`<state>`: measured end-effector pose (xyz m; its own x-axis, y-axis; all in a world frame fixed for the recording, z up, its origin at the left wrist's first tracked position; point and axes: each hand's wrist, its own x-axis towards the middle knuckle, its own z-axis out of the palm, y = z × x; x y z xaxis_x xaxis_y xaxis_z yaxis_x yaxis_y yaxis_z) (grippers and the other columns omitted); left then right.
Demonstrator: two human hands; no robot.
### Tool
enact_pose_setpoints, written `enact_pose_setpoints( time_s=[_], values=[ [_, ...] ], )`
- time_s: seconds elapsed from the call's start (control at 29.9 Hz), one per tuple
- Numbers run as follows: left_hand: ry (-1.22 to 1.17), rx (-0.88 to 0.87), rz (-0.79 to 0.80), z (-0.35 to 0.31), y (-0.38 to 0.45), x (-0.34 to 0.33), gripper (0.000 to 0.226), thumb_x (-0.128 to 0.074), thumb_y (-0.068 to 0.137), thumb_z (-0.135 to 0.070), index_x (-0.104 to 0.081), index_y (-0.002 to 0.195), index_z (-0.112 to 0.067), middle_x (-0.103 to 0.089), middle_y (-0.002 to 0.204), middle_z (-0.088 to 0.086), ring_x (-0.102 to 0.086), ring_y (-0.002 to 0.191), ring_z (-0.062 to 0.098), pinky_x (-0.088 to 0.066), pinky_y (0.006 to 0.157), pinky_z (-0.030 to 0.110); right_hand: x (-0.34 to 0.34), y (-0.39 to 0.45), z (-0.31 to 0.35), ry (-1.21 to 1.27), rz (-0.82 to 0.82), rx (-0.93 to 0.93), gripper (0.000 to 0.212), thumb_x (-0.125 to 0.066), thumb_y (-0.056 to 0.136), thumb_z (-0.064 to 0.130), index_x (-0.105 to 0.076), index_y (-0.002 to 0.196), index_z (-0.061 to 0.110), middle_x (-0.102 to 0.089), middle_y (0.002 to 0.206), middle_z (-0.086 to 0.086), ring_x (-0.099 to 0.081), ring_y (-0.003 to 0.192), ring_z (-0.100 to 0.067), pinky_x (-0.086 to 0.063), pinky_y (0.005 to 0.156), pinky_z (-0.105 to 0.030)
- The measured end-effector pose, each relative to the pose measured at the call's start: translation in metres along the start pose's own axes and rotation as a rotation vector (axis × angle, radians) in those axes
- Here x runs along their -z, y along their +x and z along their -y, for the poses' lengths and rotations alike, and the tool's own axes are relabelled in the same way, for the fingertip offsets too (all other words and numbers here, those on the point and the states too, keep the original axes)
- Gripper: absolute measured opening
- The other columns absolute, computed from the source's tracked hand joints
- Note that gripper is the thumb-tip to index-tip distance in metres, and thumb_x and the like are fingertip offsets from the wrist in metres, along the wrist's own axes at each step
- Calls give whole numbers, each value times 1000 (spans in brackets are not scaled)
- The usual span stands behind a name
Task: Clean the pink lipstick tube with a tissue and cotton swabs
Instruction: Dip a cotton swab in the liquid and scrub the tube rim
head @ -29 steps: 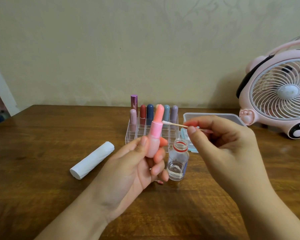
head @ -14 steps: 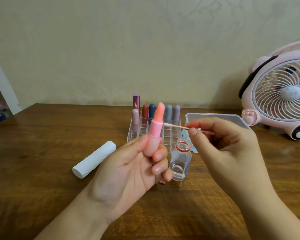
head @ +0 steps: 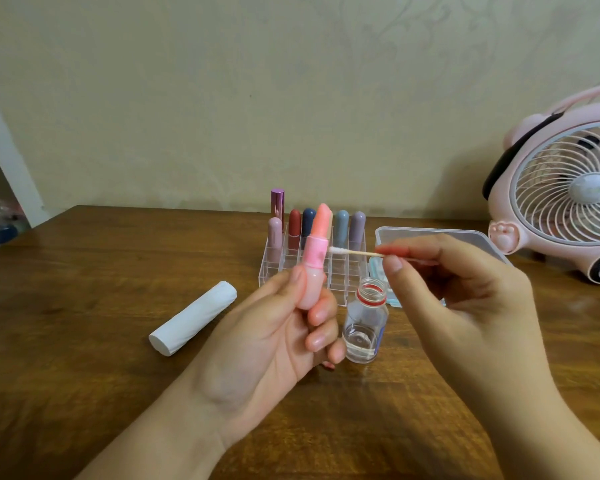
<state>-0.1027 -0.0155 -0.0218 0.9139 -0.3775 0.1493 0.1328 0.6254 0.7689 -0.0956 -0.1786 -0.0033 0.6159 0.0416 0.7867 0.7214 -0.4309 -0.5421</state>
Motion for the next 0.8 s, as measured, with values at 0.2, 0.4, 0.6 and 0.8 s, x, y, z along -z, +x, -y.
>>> enact_pose_setpoints(
  time_s=[0.2, 0.4, 0.6, 0.8],
  values=[
    [-11, 30, 8, -2, -2, -2, 28, -57, 76, -32, -64, 100, -20, -42, 63, 4, -38, 51, 13, -45, 52, 30, -1, 0, 1, -8, 6, 11, 12, -58, 82, 31, -65, 87, 39, -66, 81, 3, -62, 65, -17, -50, 58, -33],
    [-21, 36, 34, -3, -2, -2, 45, -52, 80, -32, -54, 123, -18, -42, 65, 4, -38, 53, 13, -44, 55, 30, -3, -1, 0, 11, 33, 2, 11, -58, 81, 31, -66, 86, 36, -67, 81, 6, -62, 63, -15, -50, 56, -28],
    [-34, 37, -3, -7, -5, -3, 26, -49, 79, -28, -55, 96, -10, -45, 66, 5, -39, 53, 13, -43, 55, 31, -3, -2, 1, 8, 101, -2, 10, -58, 79, 30, -67, 82, 31, -65, 76, 3, -61, 63, -14, -48, 53, -26],
    [-40, 41, -17, -6, -5, -5, 30, -51, 77, -27, -60, 94, -5, -46, 66, 5, -39, 53, 14, -43, 55, 31, -2, -2, 1, 52, 88, -15, 9, -58, 80, 30, -67, 80, 31, -65, 74, -1, -59, 59, -17, -48, 53, -29]
  ],
)
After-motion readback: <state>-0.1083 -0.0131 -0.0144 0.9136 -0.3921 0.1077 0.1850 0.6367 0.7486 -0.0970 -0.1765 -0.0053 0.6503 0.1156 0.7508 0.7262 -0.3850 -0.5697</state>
